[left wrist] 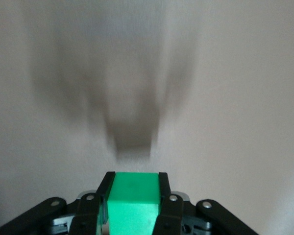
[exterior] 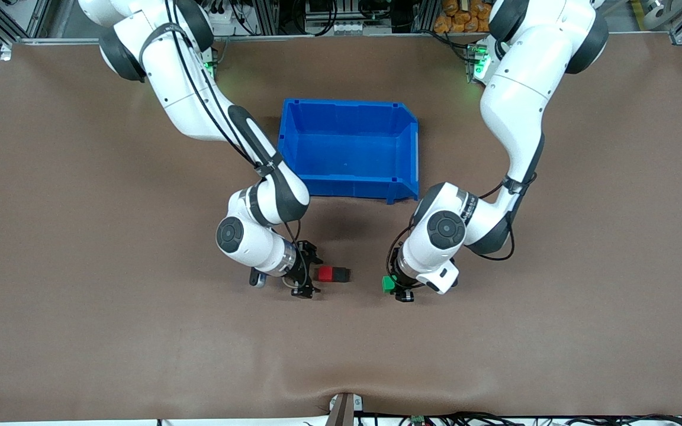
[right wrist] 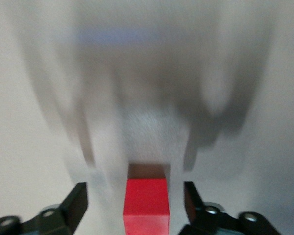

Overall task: Attach green and red cubes to black cube
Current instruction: 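Carry the red cube and the green cube toward the black cube, then release the red cube beside the black cube and withdraw the right gripper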

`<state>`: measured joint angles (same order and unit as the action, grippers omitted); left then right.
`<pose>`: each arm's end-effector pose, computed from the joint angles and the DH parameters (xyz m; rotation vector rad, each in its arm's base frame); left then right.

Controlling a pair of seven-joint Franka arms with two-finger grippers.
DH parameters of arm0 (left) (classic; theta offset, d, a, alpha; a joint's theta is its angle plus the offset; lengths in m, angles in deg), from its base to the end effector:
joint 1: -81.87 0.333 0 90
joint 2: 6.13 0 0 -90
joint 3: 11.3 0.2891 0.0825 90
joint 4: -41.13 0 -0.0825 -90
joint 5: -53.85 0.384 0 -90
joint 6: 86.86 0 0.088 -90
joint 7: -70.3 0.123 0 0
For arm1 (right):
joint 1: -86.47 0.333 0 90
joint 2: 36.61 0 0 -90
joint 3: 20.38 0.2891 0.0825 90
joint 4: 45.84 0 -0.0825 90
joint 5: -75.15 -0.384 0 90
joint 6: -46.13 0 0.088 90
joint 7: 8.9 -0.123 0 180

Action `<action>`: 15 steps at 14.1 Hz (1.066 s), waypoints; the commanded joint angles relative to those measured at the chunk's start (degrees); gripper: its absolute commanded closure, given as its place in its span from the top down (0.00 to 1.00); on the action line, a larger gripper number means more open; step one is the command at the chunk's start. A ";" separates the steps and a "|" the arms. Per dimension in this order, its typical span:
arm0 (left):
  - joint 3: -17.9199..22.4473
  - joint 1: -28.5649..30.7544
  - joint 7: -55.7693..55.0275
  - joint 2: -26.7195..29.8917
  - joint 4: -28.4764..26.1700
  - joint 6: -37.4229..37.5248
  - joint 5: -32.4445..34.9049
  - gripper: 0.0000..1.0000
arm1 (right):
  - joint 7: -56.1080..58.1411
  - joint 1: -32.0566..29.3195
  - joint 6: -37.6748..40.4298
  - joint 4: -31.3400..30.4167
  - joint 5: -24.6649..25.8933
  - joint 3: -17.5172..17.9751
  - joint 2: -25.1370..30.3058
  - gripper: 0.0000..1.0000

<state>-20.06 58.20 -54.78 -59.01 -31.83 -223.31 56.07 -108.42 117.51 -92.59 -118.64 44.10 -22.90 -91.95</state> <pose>0.6476 -0.3786 0.1843 1.9758 2.1677 -0.0686 0.6499 0.3707 0.1544 -1.9565 2.0035 0.3435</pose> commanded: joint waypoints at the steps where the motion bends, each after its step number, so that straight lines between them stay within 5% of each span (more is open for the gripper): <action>1: 0.68 -2.42 -3.15 -2.40 2.65 -4.07 -0.28 0.00 | 1.08 -3.08 10.36 -0.32 6.68 -0.21 4.36 1.00; 9: 2.17 -7.08 -3.86 -6.27 4.84 -8.22 -0.20 0.00 | 28.99 -18.37 41.66 6.96 13.46 -0.91 13.23 1.00; 15: 2.79 -8.32 -4.83 -7.24 4.41 -8.93 -0.28 0.00 | 52.03 -29.10 48.36 7.59 15.50 -0.91 25.09 1.00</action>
<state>-18.38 51.23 -58.02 -64.70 -29.32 -231.91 56.06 -61.91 90.84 -46.27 -109.46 57.87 -24.90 -71.15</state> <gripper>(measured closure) 0.604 0.000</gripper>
